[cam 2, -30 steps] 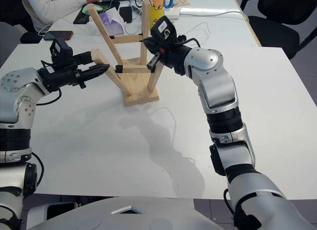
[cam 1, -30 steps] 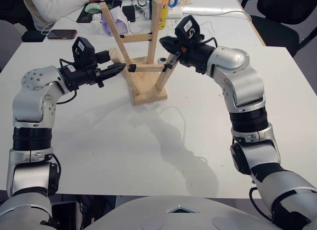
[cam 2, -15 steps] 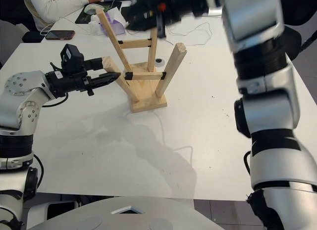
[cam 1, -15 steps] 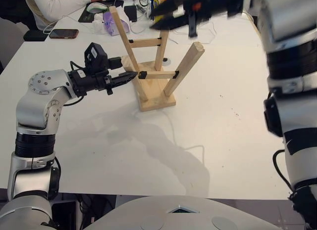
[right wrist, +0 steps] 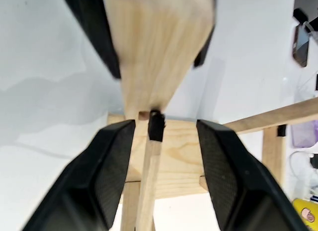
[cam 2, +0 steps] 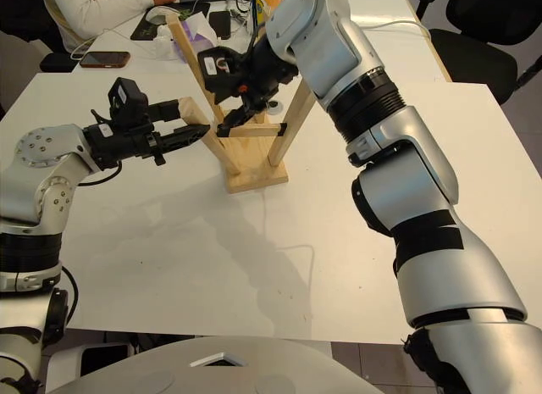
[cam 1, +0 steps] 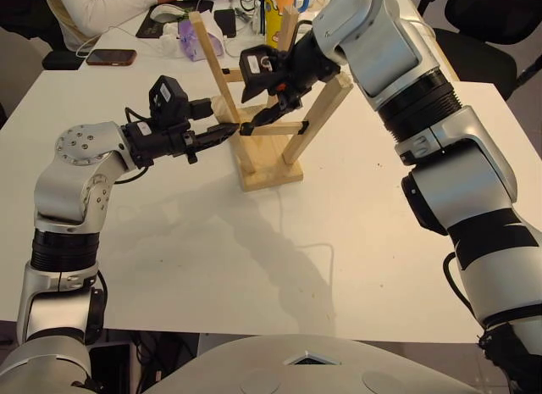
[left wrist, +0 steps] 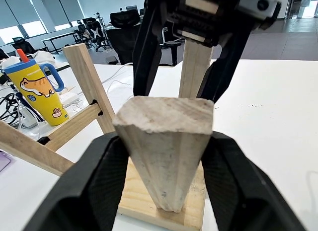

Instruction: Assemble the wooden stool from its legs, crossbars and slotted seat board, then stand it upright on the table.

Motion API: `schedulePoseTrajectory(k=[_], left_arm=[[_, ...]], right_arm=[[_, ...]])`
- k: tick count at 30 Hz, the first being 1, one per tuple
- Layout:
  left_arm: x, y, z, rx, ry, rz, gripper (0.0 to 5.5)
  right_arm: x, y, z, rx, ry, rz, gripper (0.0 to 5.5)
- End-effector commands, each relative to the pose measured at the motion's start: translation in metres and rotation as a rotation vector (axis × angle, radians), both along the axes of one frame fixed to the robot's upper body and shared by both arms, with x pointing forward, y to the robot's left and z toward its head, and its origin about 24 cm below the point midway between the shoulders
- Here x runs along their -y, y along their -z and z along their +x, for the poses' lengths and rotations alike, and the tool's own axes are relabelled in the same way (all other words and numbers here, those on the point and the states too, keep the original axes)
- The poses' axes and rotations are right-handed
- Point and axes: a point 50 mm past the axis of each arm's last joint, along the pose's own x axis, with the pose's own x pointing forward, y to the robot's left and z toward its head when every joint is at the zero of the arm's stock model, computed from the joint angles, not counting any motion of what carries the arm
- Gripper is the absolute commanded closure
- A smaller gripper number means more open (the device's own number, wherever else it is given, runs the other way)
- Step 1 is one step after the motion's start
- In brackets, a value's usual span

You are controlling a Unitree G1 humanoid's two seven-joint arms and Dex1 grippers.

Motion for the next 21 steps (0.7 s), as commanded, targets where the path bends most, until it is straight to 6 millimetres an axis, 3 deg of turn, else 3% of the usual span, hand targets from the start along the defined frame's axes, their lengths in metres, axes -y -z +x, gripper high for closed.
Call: schedulePoseTrajectory(k=[1,4,14,21], left_arm=[[0.002,0.001,0.004,-0.004,0.005,0.028,3.32],[0.002,0.001,0.005,-0.004,0.007,0.031,3.32],[0.001,-0.001,0.007,-0.006,0.015,0.033,3.32],[-0.005,0.003,0.007,-0.02,-0.007,0.044,3.32]], right_arm=[[0.0,0.022,0.001,-0.031,0.01,-0.041,3.22],[-0.001,0.027,0.003,-0.035,0.023,-0.041,3.22],[-0.003,0.059,0.009,-0.05,0.112,-0.056,4.73],[-0.001,0.047,0.003,-0.115,0.046,-0.022,4.96]])
